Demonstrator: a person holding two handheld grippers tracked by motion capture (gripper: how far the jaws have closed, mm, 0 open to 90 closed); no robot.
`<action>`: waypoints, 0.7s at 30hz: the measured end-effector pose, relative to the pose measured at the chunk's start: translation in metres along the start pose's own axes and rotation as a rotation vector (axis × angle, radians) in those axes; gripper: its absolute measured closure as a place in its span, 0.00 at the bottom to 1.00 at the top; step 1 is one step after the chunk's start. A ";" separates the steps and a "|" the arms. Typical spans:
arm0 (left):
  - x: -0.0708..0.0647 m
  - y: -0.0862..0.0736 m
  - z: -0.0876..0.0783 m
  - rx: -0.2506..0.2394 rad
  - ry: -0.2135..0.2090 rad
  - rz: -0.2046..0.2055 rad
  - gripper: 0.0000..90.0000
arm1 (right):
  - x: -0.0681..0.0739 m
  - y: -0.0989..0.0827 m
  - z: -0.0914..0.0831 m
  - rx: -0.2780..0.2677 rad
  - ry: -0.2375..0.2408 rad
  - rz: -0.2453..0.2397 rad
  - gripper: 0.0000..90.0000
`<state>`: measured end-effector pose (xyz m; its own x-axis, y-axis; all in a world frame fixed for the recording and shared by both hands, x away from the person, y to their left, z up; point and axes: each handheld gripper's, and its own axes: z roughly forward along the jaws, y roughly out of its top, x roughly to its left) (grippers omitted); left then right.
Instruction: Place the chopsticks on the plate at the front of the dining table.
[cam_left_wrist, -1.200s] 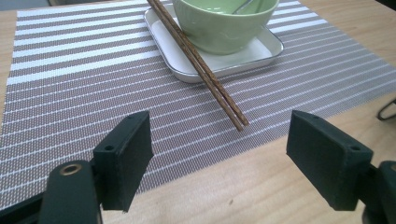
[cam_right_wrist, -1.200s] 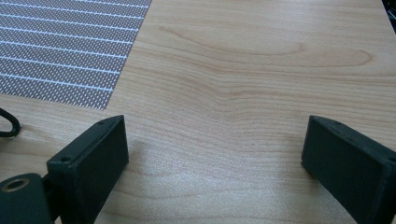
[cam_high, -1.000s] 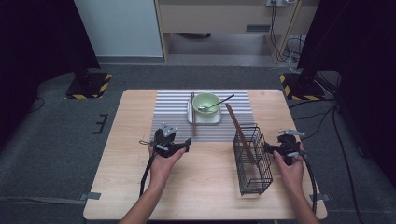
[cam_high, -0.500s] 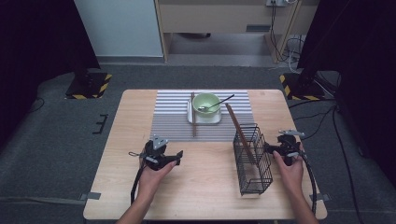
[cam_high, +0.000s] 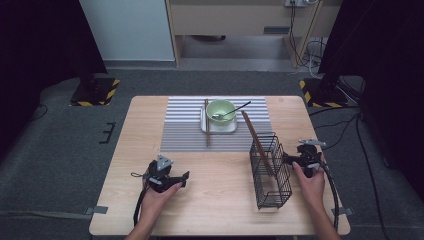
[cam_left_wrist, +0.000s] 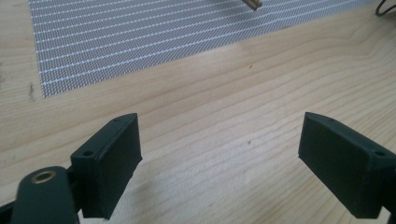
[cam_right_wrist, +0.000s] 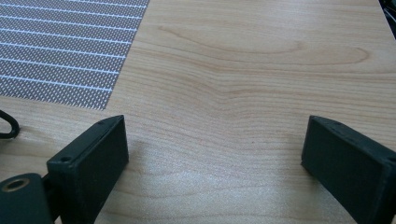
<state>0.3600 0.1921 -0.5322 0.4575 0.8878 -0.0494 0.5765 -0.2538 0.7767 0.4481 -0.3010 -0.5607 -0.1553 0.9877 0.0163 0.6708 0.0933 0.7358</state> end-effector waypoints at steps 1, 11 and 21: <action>0.001 -0.002 0.000 0.003 0.004 0.009 0.14 | 0.000 0.000 0.000 -0.001 0.000 -0.002 0.08; 0.018 -0.019 0.000 0.037 0.043 0.023 0.12 | 0.000 0.000 0.000 0.000 0.000 -0.001 0.08; 0.023 -0.020 0.000 0.085 0.055 0.049 0.10 | 0.000 0.000 0.000 0.000 0.000 -0.002 0.08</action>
<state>0.3590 0.2181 -0.5489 0.4497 0.8929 0.0234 0.6109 -0.3266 0.7212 0.4481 -0.3011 -0.5607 -0.1562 0.9876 0.0149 0.6702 0.0949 0.7361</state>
